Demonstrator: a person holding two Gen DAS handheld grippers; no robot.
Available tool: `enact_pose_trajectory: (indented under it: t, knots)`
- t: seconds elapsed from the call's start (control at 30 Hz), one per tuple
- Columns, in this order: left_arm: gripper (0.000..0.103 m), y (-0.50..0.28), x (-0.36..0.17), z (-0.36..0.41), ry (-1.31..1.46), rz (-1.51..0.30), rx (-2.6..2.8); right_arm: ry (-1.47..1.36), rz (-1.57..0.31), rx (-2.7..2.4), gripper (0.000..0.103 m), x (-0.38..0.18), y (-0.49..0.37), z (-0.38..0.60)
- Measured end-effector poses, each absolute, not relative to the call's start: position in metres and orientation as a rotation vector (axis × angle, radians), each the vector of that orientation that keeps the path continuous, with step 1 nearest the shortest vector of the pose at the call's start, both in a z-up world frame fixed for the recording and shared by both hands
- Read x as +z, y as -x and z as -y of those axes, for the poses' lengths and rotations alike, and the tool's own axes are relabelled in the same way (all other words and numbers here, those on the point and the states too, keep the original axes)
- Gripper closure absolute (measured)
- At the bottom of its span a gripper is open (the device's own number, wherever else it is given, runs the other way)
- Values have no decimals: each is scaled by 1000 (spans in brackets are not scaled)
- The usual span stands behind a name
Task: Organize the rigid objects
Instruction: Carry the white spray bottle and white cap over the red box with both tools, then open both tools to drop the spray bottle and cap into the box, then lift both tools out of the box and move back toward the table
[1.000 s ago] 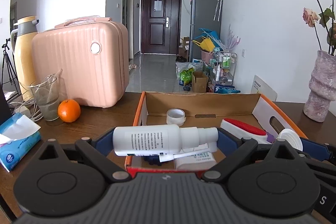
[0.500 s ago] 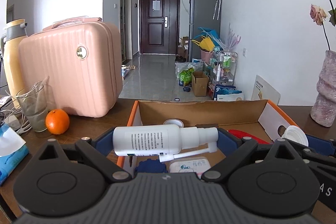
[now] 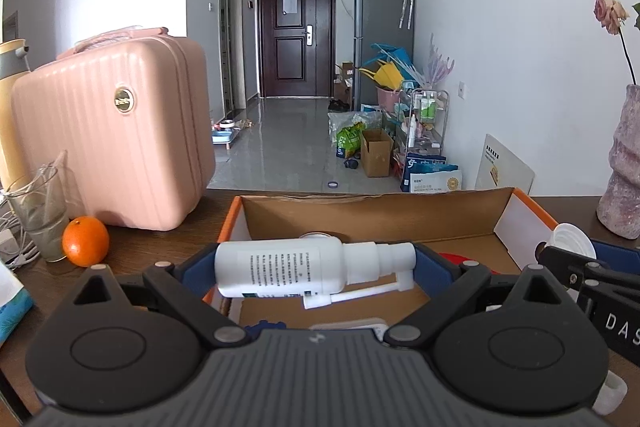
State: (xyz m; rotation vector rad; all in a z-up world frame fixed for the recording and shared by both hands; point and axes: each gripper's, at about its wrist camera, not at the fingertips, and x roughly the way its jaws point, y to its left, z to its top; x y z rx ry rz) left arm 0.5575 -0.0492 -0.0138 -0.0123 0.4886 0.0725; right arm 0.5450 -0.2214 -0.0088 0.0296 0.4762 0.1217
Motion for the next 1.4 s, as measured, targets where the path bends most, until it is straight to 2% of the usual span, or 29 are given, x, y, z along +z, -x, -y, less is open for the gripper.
enact_pose_trajectory:
  t: [0.9,0.97,1.03,1.1,1.2,1.4]
  knots:
    - [3,-583,-29,52,0,-539,19,-17,-526,108,63,-19,-561,225]
    - [2,-583,-28,51,11,-540,14,-19,-527,111,51,-18,-561,226]
    - [0,-582,-27,50,15,-535,23,-23,-518,104,21,-18,-559,227]
    - [0,-582,-26,48,18,-537,26,-18,-512,95,11,-18,-558,227]
    - [0,-583,-27,46,30,-548,32,-6,-519,86,6,-19,-559,225]
    - [0,-582,-25,45,29,-542,37,-4,-527,77,5,-22,-560,226]
